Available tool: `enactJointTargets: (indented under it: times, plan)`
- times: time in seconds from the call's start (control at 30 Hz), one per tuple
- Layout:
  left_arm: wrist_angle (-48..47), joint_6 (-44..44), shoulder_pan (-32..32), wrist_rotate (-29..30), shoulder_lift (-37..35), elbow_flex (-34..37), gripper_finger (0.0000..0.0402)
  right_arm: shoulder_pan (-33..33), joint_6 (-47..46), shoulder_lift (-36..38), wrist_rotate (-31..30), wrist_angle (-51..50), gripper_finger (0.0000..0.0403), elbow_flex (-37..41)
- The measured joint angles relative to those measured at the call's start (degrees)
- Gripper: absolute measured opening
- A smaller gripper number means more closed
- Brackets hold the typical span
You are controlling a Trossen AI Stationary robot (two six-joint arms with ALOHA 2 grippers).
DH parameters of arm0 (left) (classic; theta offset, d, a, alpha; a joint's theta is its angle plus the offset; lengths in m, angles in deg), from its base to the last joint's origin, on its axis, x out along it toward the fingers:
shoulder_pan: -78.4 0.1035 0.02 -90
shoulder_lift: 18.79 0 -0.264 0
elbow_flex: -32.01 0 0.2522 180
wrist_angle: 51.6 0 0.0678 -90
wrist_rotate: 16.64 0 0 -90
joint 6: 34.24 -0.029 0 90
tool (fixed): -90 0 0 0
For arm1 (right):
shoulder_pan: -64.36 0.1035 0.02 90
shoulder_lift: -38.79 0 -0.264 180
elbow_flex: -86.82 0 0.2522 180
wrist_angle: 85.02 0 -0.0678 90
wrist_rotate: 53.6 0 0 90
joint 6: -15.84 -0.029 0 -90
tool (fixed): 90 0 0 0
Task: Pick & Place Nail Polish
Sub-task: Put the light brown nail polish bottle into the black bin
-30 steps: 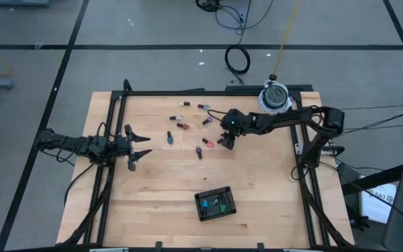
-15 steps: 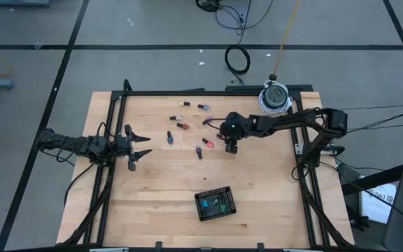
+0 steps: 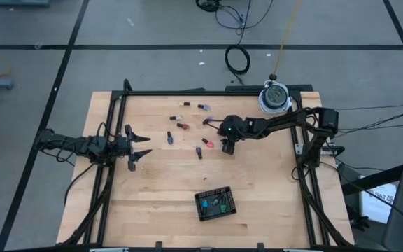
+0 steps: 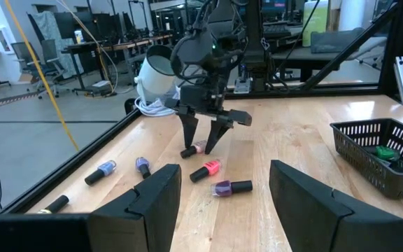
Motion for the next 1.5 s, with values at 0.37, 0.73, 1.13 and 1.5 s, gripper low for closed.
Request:
enactJointTargets:
  times: [0.37,0.73,1.13,1.5]
  plan:
    - [0.0,0.0,0.02,0.0,-0.01,0.0,0.0214,0.13,0.35,-0.57,0.42,-0.24,0.0166,-0.04]
    - [0.0,0.0,0.01,0.0,0.0,0.0,0.0214,0.13,4.38,-0.77,0.38,2.63,0.0147,0.11]
    - [0.0,0.0,0.02,0.0,0.0,0.0,0.0214,0.26,4.19,-0.8,0.36,3.94,0.0158,0.15]
    - [0.0,0.0,0.0,0.0,0.0,0.0,0.0214,0.24,4.13,-1.89,0.46,6.18,0.0135,0.14]
